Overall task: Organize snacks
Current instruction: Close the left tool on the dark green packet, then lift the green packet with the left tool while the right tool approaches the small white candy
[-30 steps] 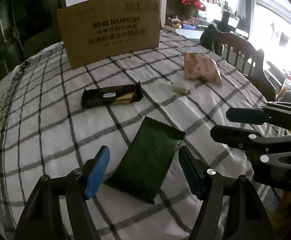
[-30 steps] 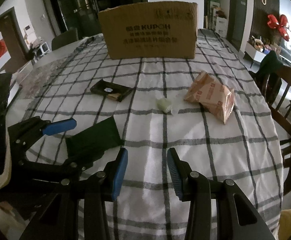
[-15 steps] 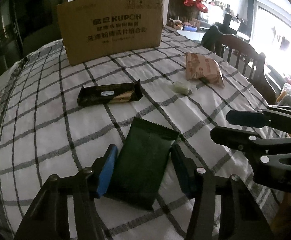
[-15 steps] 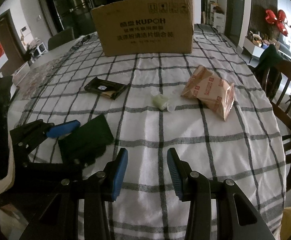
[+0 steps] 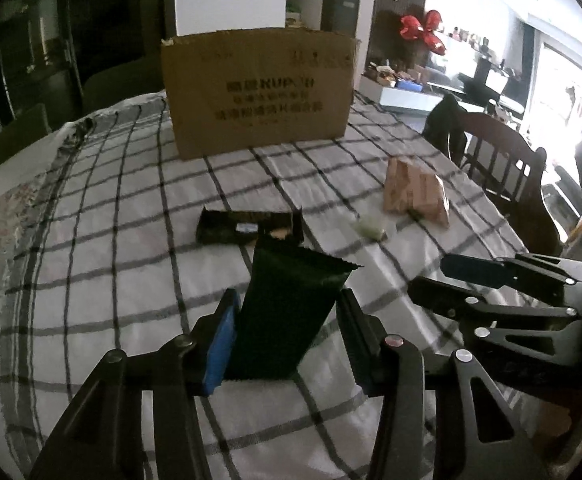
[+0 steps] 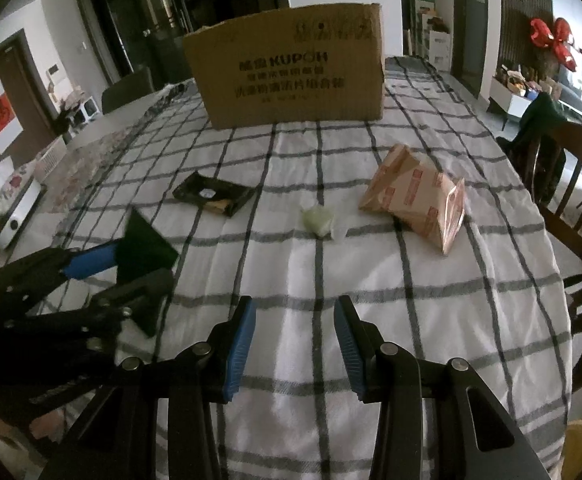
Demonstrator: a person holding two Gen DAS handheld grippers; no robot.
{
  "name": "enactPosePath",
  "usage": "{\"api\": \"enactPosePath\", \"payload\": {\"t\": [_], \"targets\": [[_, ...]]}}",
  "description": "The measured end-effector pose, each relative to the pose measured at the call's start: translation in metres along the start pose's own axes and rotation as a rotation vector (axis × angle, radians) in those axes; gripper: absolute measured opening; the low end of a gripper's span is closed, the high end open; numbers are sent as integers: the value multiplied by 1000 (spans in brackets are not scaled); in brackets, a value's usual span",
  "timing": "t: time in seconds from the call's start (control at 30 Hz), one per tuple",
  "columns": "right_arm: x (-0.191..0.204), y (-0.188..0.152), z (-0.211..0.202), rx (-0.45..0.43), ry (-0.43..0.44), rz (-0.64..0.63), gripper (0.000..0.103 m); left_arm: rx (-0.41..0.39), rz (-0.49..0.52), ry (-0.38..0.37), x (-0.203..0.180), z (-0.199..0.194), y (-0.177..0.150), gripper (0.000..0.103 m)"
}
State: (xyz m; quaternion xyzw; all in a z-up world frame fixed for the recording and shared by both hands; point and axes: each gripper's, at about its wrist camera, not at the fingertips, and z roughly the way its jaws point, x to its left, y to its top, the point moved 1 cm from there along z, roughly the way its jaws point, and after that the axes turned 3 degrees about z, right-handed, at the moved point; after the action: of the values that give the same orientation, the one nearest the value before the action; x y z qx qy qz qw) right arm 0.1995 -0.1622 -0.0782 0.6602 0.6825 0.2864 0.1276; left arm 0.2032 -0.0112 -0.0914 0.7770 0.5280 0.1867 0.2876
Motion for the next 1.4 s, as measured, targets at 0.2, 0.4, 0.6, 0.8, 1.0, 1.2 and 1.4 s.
{"api": "enactPosePath", "payload": {"t": [0.2, 0.4, 0.6, 0.8, 1.0, 1.2, 1.4], "targets": [[0, 21, 7, -23, 47, -63, 42, 13, -46, -1, -1, 6, 14, 24], [-4, 40, 21, -6, 53, -101, 42, 17, -116, -33, 7, 20, 19, 17], [-4, 43, 27, -6, 35, -117, 42, 16, -141, -71, 11, 27, 15, 12], [-3, 41, 29, -5, 45, -111, 42, 19, -143, -93, 10, 29, 16, 18], [-4, 35, 30, 4, 54, -95, 42, 17, -139, -145, 4, 25, 17, 19], [-10, 26, 27, 12, 65, -73, 42, -3, -104, -176, -10, 20, 19, 19], [-19, 19, 27, 22, 64, -54, 42, 17, -78, -197, -23, 24, 18, 19]]}}
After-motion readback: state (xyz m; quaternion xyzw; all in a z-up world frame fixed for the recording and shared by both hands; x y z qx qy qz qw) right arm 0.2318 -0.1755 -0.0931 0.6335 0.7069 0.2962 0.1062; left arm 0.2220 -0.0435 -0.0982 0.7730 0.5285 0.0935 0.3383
